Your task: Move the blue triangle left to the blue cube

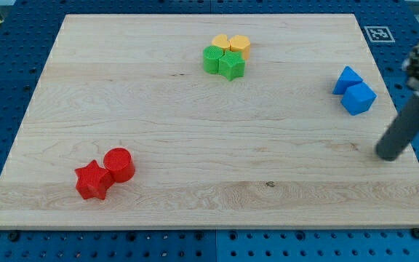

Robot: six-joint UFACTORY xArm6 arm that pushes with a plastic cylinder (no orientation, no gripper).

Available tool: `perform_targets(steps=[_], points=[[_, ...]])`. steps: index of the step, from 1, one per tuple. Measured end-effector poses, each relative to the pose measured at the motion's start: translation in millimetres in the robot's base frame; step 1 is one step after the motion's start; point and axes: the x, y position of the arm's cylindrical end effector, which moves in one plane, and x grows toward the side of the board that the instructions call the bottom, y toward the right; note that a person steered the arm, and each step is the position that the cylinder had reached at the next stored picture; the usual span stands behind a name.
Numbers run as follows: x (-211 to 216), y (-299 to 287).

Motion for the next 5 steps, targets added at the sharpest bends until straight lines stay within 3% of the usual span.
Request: perform_targets(steps=[2,5], points=[[-63.7,58.8],[-132.8,5.5]])
